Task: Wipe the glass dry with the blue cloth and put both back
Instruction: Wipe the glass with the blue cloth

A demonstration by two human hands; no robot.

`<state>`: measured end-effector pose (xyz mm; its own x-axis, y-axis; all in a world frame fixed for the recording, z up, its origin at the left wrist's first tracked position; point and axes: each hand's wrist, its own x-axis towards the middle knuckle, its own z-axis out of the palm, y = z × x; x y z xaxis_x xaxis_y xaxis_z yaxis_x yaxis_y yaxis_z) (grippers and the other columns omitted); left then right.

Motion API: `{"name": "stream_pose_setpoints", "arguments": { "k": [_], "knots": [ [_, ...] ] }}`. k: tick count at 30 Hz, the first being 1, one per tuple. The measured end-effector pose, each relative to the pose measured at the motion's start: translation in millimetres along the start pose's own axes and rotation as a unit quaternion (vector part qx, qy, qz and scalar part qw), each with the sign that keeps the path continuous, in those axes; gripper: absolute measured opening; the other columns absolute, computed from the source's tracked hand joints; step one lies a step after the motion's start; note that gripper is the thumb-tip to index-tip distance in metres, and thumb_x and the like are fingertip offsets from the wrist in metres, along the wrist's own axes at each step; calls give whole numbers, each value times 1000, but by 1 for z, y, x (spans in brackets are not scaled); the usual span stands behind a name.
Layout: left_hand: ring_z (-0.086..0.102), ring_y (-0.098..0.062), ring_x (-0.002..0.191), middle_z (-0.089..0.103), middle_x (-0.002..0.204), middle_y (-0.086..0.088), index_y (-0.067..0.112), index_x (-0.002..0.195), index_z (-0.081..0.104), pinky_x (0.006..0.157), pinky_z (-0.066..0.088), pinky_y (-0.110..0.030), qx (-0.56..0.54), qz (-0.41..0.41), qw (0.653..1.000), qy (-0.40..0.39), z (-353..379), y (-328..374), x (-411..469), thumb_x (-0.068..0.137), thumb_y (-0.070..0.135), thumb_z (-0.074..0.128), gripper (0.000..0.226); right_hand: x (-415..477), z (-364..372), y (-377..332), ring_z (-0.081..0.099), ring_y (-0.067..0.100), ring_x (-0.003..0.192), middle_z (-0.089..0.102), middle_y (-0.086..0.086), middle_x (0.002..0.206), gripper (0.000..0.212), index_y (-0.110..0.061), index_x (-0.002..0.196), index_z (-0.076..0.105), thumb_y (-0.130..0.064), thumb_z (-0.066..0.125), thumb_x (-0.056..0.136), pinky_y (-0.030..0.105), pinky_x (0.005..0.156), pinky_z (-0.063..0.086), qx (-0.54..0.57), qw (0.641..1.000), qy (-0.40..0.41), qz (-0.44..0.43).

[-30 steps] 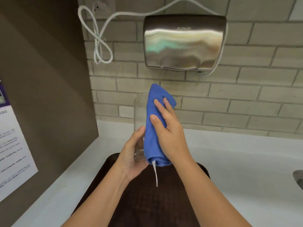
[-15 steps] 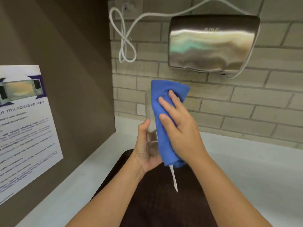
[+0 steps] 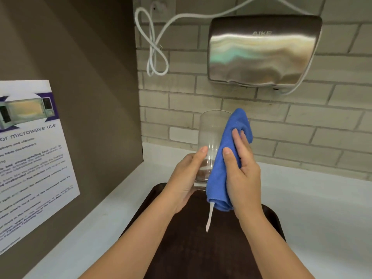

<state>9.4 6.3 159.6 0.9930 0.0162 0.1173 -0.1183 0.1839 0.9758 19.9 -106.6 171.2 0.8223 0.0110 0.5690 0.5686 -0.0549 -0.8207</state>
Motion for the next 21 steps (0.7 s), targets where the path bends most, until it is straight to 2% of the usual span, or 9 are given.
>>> {"name": "stream_pose_setpoints", "arguments": {
  "k": [2,3,6,9,12,14,16,18,21],
  "knots": [
    [61,-20,107,64,119,-4,21,122,55,97,47,-41,33,-14,999,10,2,2,-5,81,61,46,58,-3,2,1,19,-17,125,23,-12,150,44,-32,133,34,-25,44,91,-10,90,18,-13,1000,-4,-12],
    [59,-21,111,63,122,-5,23,124,54,99,46,-42,34,-14,999,15,2,2,-8,82,60,45,56,-5,4,1,18,-23,122,22,-13,149,44,-34,133,32,-25,43,92,-10,89,19,-17,1000,-9,-24],
    [66,-16,102,68,115,-4,23,119,57,83,53,-31,14,15,1000,9,6,3,-14,76,60,54,57,-10,10,-2,16,-33,115,20,-17,146,42,-35,130,28,-21,40,93,-10,88,20,-20,997,-38,-61],
    [68,-19,100,71,110,-10,18,110,65,86,55,-32,-47,29,998,16,5,2,-17,62,57,65,61,-15,12,-8,16,-32,117,20,-20,144,41,-35,129,28,-17,39,94,-8,90,20,-20,994,-64,-81],
    [66,-20,104,71,111,-7,25,104,70,90,52,-34,-83,15,996,4,1,-5,-18,61,59,70,55,-28,9,-10,17,-27,122,21,-20,143,42,-37,127,29,-14,39,93,-7,93,20,-27,989,-90,-114],
    [68,-16,100,74,105,-1,29,103,70,89,53,-33,-90,1,996,-21,-2,-9,-17,55,63,72,59,-39,7,-10,14,-21,128,22,-18,143,43,-33,128,30,-16,39,90,-4,98,16,-51,983,-104,-142],
    [68,-12,95,74,100,3,30,102,70,85,54,-29,-106,-5,993,-60,-5,-11,-17,53,64,73,60,-44,6,-12,12,-15,132,21,-17,144,42,-31,130,30,-21,41,90,2,105,12,-88,975,-111,-173],
    [67,-11,96,73,101,5,32,101,70,87,52,-28,-134,-4,987,-93,-8,-12,-16,55,62,75,56,-36,6,-20,13,-10,135,20,-19,142,41,-33,129,34,-31,39,88,10,110,12,-118,966,-121,-195],
    [68,-9,94,75,98,7,29,96,73,88,52,-29,-188,-2,972,-138,-11,-6,-15,55,55,77,49,-6,10,-37,19,-5,131,25,-13,139,42,-23,128,45,-32,46,86,4,106,13,-138,956,-136,-219]
  ]
}}
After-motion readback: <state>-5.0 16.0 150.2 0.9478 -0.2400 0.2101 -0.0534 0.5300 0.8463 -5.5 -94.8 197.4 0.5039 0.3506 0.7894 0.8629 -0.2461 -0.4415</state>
